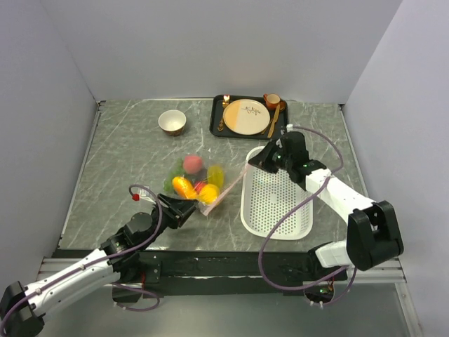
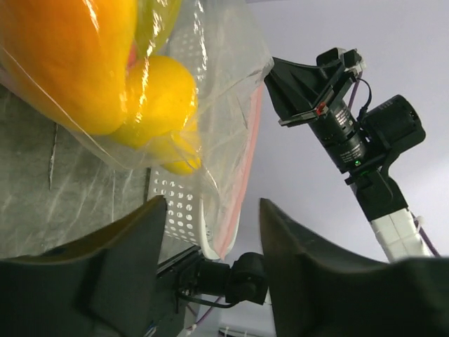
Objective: Place the food in the zip-top bag and seal the zipper
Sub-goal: Place the zipper food storage bag at the center of the board, then adjust the zipper food storage bag at the center of the board.
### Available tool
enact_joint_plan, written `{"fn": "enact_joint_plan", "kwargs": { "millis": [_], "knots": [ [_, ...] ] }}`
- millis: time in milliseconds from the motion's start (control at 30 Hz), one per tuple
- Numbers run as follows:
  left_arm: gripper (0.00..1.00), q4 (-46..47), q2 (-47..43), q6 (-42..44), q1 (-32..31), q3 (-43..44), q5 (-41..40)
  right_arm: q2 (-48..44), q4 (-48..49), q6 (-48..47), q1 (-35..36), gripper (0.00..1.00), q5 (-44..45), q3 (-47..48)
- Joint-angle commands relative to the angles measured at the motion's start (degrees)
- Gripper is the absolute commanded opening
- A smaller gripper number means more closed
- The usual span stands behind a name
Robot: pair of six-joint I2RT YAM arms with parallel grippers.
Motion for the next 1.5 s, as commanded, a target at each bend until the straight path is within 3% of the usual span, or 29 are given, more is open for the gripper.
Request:
{"fn": "enact_joint_plan", "kwargs": {
  "millis": [0,33,133,300,600,800,1067,1300,1400,1467],
  "knots": [
    [0.70,-1.3,0.5,2.2,0.0,2.4,0.7,2.6,1.2,-3.3,-2.4,0.16,1.9,5.8],
    [0.81,-2.0,0.4,2.7,-0.1,3.0,0.5,3.9,0.7,-3.7,-2.8,0.17,2.0,6.6],
    [0.92,-5.7,-0.2,4.3,0.0,5.3,-0.6,7.9,-2.2,-6.5,-4.3,0.31,-0.1,11.2],
    [0.97,-11.6,-2.6,6.3,-0.1,7.8,-2.7,9.2,-5.9,-9.3,-4.7,0.60,-1.7,15.6],
    [0.99,-20.0,-1.9,13.4,-0.1,14.2,-7.3,-2.9,-1.0,-4.0,-3.6,0.66,-5.5,-0.4],
    [0.99,-23.8,4.3,17.8,-0.1,19.9,-10.0,-6.3,-2.2,-5.2,0.0,0.66,-4.8,-3.7],
    [0.99,-19.2,5.6,17.6,0.0,19.1,-7.5,-0.6,-0.4,-3.4,3.9,0.63,-4.6,-1.9],
    [0.99,-22.7,7.3,17.6,-0.1,21.5,-8.4,4.8,-5.0,-5.0,8.1,0.45,-0.2,5.4],
    [0.99,-24.2,6.4,17.2,-0.1,21.8,-9.9,7.4,-8.2,-7.1,9.4,0.30,2.2,10.1],
    [0.99,-25.3,5.6,17.1,0.0,21.7,-10.7,8.9,-10.0,-7.9,10.1,0.28,3.8,12.1]
  ]
}}
